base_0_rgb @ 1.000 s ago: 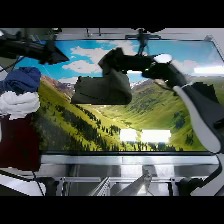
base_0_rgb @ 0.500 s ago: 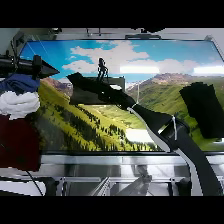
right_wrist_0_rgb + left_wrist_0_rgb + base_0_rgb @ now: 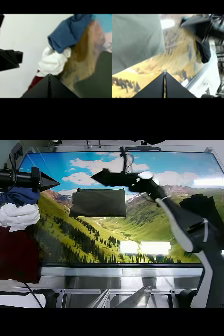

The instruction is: Fold the shirts.

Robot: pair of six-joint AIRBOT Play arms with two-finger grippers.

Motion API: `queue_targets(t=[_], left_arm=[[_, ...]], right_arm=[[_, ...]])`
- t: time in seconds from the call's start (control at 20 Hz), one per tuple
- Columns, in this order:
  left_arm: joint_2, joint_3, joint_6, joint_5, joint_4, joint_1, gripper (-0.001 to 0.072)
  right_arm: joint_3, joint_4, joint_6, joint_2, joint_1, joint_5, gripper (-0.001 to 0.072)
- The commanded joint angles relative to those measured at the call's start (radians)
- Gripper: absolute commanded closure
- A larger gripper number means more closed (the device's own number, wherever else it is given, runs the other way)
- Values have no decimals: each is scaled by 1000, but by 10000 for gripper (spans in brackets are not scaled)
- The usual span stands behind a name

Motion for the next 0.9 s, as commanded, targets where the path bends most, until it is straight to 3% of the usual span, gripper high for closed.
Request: queue_targets(t=[0.0, 0.1, 0.15, 0.2, 0.25, 0.55, 0.85], left_arm=[[55, -47, 14, -8, -3, 1, 701], [96, -105, 22, 12, -3, 1, 701], [114, -130, 30, 19, -3, 1, 701], [128, -147, 31, 24, -3, 1, 701], [137, -154, 31, 24, -3, 1, 701], [145, -153, 28, 21, -2, 1, 701], [145, -153, 35, 31, -2, 1, 701]], right_arm=[[0, -574, 390, 133, -175, 240, 700], [-11, -764, 474, 167, -234, 340, 688], [-21, -808, 529, 162, -251, 370, 466], [-38, -816, 535, 153, -257, 369, 121], [-45, -815, 536, 130, -256, 353, 6], [-45, -716, 526, -58, -196, 285, 6], [-43, -700, 512, -116, -108, 205, 7]])
